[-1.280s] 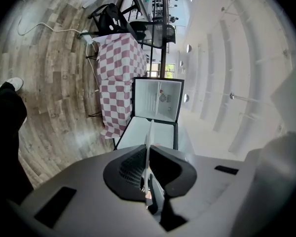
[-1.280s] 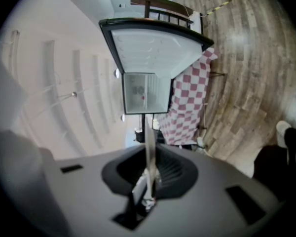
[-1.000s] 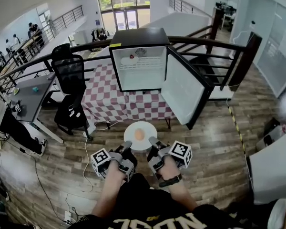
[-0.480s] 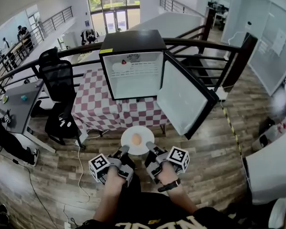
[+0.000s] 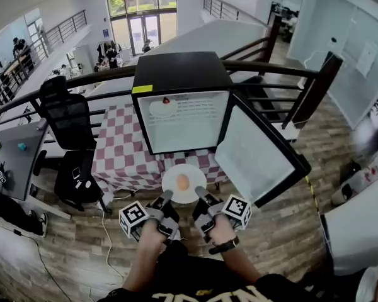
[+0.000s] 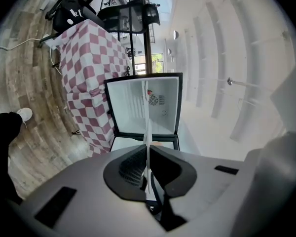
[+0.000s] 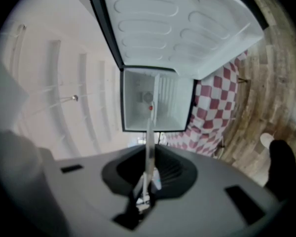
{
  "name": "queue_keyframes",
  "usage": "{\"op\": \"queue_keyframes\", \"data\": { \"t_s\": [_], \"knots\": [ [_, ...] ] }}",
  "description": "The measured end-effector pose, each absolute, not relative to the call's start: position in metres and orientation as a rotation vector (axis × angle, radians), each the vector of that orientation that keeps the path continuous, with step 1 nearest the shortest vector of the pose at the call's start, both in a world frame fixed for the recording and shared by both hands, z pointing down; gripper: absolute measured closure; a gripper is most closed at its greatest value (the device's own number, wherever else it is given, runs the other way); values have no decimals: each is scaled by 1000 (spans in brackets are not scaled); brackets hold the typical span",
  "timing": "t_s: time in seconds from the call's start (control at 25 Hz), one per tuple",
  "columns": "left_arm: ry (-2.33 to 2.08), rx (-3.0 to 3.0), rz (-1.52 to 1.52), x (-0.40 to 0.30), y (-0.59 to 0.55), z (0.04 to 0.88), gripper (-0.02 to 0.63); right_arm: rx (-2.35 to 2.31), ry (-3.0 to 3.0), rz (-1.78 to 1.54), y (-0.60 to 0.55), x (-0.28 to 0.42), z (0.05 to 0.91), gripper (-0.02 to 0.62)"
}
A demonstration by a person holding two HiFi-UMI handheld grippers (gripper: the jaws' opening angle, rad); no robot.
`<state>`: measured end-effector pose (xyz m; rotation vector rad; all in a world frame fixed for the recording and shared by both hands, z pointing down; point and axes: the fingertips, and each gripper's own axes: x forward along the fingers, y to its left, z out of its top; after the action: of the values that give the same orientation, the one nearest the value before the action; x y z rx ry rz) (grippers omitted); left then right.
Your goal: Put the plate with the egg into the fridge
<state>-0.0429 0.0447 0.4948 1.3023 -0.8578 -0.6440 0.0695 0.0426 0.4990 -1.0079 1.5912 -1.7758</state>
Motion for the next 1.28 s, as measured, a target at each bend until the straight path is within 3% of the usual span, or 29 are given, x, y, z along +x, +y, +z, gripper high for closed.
{"op": "queue_keyframes", "data": {
  "t_s": [0.64,1.28],
  "knots": [
    [-836,1373,-602,-115,-101,501,575,-1115,1866,-1702,-107,-7,504,554],
    [-798,1318,-547,-107,-153,543,575,-1076,1820,-1741,-160,-1,545,554]
  ]
}}
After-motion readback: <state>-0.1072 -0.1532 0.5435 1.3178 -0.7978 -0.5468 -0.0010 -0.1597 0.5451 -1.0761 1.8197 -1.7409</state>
